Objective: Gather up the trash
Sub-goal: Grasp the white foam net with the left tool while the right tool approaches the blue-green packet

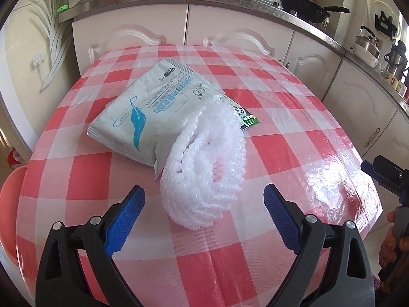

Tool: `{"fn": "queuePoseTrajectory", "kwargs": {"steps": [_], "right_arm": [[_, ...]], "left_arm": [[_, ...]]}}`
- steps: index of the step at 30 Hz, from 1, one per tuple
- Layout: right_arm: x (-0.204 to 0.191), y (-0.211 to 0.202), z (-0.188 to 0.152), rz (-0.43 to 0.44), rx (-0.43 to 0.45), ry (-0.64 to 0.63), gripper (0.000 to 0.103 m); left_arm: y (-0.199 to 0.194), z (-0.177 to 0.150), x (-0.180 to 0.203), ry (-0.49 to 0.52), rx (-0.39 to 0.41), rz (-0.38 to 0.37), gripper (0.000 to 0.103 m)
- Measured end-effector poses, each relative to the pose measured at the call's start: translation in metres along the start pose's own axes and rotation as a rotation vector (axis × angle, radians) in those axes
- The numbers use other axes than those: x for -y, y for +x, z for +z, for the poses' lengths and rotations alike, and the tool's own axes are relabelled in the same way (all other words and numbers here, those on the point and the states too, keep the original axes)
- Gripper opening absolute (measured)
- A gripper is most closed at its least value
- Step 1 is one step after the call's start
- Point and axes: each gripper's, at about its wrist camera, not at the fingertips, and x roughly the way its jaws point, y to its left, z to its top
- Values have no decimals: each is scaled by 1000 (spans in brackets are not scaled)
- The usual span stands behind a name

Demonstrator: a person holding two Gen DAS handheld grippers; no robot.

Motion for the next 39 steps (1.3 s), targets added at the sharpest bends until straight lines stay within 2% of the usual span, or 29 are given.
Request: {"fn": "queuePoseTrajectory", "kwargs": {"steps": [15,18,21,29,35,39], "right_arm": [[-2,8,4,0,-20,-8,99],[-4,12,5,8,-28,-12,99],[-7,16,5,16,-40,-22,99],[-19,32,7,50,-83,-46,99],[-37,48,10,75,-114,-98,99],[-53,65,14,88,-143,-154,99]], "left_arm": [[9,8,-4,-13,13,7,93],[11,9,-6,-20,5,8,77],[13,9,-8,-33,5,-5,75],[10,8,-9,-42,20,-33,60],[6,7,-14,-60,34,-61,45],[2,8,-18,-82,48,-79,40]]}}
